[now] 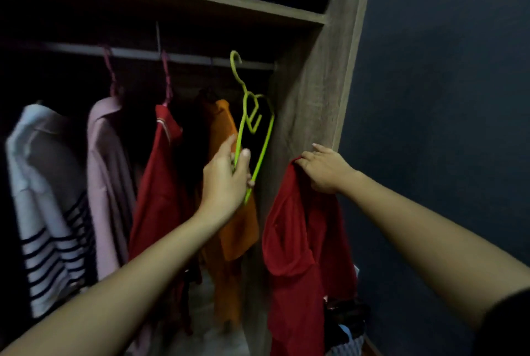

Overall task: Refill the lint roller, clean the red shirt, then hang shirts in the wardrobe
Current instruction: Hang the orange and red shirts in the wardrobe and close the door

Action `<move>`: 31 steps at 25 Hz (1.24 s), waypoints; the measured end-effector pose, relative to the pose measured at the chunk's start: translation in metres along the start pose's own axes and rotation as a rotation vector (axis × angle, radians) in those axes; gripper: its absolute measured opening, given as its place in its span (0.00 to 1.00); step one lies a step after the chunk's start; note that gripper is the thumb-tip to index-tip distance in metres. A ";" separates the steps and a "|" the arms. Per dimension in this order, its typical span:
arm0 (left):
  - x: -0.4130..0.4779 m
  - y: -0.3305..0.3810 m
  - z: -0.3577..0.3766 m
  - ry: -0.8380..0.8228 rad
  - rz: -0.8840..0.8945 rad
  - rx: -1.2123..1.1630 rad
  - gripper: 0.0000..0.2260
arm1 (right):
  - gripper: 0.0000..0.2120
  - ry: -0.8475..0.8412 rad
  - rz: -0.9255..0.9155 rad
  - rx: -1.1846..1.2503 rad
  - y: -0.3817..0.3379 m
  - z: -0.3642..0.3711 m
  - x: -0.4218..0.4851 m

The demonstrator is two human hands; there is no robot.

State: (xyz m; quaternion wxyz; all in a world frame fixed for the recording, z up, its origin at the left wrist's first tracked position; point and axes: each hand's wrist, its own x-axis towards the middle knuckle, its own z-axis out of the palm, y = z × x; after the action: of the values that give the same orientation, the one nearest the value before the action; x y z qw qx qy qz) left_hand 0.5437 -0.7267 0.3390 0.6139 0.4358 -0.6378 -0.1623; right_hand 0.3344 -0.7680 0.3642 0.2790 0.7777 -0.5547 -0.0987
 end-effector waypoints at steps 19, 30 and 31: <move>-0.116 -0.056 -0.293 -0.233 -0.184 -0.449 0.26 | 0.32 0.100 -0.005 0.789 -0.116 -0.112 -0.046; -0.129 -0.040 -0.275 0.240 0.469 0.516 0.13 | 0.23 0.740 -0.083 0.478 -0.173 -0.161 -0.078; -0.139 -0.036 -0.266 0.317 0.538 0.568 0.13 | 0.22 0.769 -0.088 0.471 -0.175 -0.169 -0.077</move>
State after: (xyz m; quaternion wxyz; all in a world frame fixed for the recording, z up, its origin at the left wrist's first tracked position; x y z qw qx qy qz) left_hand 0.7839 -0.5548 0.2740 0.5804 0.4251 -0.6461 0.2549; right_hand 0.5261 -0.6022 0.3966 0.2757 0.8229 -0.3845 0.3145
